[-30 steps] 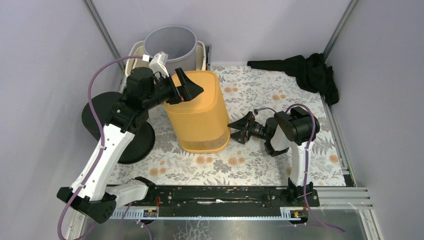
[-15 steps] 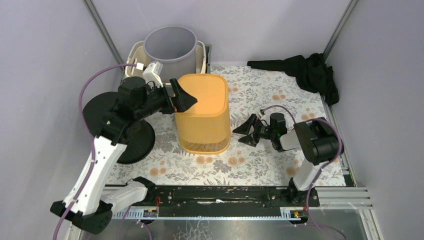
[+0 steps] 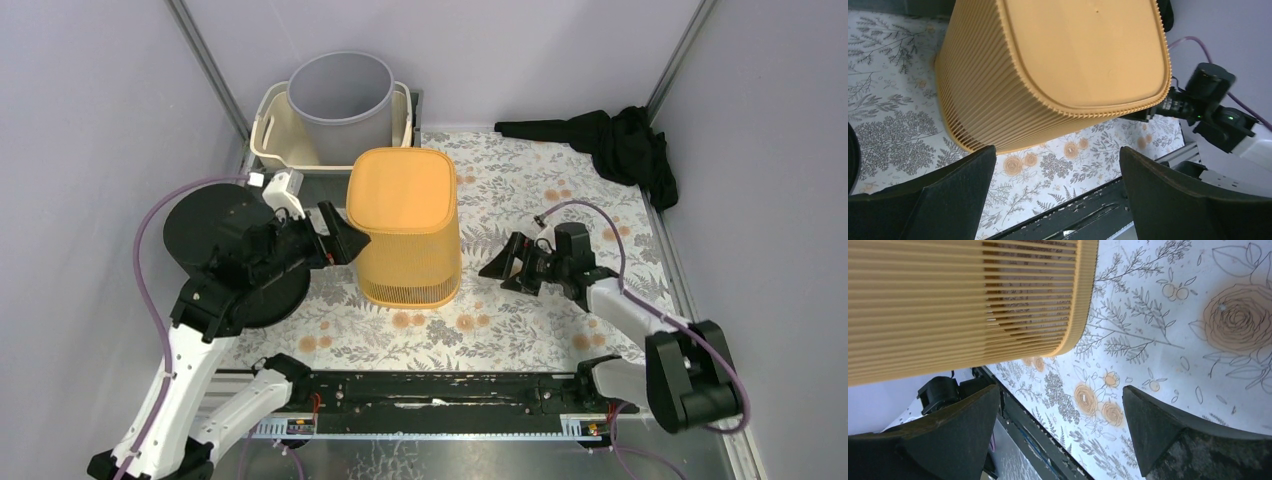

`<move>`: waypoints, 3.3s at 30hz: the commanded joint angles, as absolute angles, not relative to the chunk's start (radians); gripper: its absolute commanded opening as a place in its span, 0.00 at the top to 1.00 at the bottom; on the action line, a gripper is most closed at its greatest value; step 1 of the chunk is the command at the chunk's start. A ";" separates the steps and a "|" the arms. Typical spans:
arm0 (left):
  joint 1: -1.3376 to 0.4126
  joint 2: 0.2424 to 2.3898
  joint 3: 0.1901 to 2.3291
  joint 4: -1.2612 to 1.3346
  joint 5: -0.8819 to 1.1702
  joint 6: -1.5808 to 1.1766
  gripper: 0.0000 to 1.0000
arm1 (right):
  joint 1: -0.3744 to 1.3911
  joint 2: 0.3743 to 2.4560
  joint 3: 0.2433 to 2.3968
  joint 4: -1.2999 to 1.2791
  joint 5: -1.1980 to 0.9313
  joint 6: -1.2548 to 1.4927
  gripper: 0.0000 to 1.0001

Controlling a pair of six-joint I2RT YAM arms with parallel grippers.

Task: Turn the large container upside down
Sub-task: Turn the container upside down at the center of the board, then move the container to the center of the board.

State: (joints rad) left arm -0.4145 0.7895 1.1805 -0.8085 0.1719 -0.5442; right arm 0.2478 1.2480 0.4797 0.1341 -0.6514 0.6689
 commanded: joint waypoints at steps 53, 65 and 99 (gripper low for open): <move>-0.423 0.506 0.768 -0.816 0.067 -0.828 0.00 | 0.246 0.726 0.542 -0.458 -0.654 0.636 0.00; -0.423 0.623 0.755 -0.751 -0.177 -0.877 0.00 | 0.246 0.746 0.537 -0.501 -0.727 0.564 0.01; -0.548 1.367 0.874 -0.089 -0.131 -0.861 0.00 | 0.246 0.777 0.715 -0.606 -0.627 0.562 0.00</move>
State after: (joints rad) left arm -0.5144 1.2903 0.7994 -0.2405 -0.1452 -0.8795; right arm 0.2478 0.7700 0.6357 -0.5919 -0.6437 0.5739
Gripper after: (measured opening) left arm 1.001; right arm 0.993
